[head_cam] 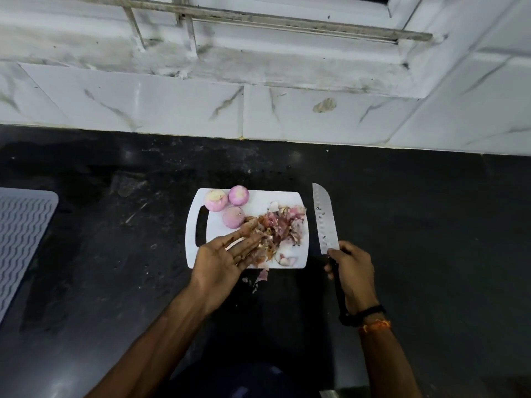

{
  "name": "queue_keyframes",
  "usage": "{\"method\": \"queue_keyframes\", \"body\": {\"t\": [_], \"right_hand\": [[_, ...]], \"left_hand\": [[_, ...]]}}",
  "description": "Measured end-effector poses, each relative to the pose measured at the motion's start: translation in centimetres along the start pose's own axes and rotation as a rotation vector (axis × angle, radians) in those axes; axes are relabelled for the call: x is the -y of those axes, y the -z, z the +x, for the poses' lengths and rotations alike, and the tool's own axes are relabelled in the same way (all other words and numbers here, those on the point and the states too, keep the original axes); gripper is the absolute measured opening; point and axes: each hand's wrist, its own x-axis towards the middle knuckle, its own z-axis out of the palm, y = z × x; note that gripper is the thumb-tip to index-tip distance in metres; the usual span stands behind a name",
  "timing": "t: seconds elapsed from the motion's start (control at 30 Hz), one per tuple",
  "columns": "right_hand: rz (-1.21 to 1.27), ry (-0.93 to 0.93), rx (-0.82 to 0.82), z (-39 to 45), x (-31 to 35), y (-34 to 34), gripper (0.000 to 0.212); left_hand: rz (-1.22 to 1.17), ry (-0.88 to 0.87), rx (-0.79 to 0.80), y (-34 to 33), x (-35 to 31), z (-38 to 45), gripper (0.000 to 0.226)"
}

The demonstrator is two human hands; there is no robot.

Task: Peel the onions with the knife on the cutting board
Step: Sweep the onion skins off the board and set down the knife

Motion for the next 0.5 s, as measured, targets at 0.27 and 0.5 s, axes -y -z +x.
{"method": "queue_keyframes", "body": {"t": [0.27, 0.5], "right_hand": [[0.038, 0.023, 0.042, 0.7, -1.6, 0.2, 0.011], [-0.245, 0.163, -0.151, 3.0, -0.8, -0.2, 0.021]], "left_hand": [[-0.140, 0.078, 0.092, -2.6, 0.8, 2.3, 0.042], [0.628, -0.348, 0.017, -3.0, 0.7, 4.4, 0.056]]}}
